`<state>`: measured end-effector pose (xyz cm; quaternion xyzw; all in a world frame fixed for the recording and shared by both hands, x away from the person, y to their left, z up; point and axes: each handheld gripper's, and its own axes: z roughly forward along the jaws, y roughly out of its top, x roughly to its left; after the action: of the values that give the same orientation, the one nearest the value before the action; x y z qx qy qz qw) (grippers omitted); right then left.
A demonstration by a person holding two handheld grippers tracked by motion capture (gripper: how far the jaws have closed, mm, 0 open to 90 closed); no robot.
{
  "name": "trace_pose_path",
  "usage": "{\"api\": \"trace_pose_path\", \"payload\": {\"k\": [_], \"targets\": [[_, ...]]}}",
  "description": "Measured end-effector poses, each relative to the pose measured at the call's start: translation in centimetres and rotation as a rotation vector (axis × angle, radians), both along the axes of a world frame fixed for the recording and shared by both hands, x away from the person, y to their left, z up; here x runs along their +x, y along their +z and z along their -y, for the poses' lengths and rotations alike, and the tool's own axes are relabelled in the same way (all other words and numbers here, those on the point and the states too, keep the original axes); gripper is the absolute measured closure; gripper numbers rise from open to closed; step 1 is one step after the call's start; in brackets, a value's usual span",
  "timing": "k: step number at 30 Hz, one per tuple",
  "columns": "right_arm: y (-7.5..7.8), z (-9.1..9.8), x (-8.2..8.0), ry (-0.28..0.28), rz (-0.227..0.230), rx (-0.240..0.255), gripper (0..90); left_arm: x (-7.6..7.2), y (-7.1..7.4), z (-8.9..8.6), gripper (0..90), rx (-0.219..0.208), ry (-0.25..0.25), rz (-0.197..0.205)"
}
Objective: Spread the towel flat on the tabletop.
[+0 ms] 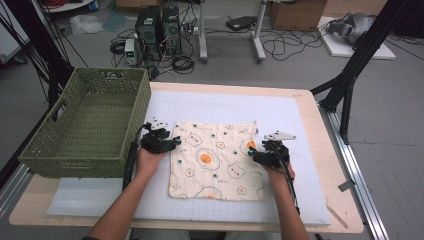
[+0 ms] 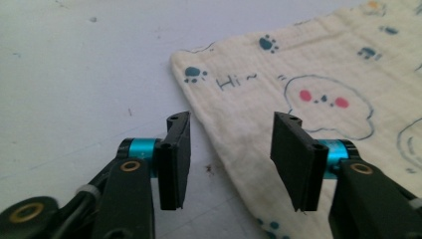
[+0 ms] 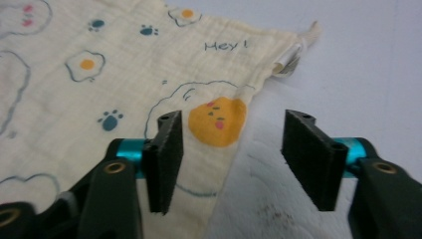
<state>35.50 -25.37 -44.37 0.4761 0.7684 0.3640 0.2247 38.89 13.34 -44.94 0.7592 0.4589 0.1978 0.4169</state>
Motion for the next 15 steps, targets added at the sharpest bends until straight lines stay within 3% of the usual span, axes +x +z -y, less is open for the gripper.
{"api": "trace_pose_path", "payload": {"k": [2, 4, 6, 8, 11, 15], "targets": [[-0.4, -0.4, 0.7, 0.005, -0.030, -0.020, 57.9, 0.0, -0.1, 0.1, 48.9, -0.002, -0.015, -0.006], [-0.5, -0.4, 0.9, 0.021, -0.028, -0.002, 75.8, -0.1, -0.1, 0.3, 49.4, 0.001, -0.025, -0.006], [-0.3, -0.6, 0.9, -0.006, -0.007, -0.071, 83.9, -0.1, -0.1, 0.4, 49.5, 0.020, -0.035, -0.005], [-0.3, -0.5, 0.8, -0.045, 0.005, -0.110, 82.4, -0.2, -0.1, 0.6, 49.1, 0.029, -0.037, -0.003], [-0.2, 0.0, 0.9, -0.080, 0.006, -0.100, 70.4, -0.3, -0.1, 0.7, 48.2, 0.036, -0.040, -0.003], [0.5, 0.9, 0.3, -0.083, 0.034, -0.047, 54.8, -0.9, 0.1, 0.4, 45.5, -0.023, -0.053, 0.013]]}}
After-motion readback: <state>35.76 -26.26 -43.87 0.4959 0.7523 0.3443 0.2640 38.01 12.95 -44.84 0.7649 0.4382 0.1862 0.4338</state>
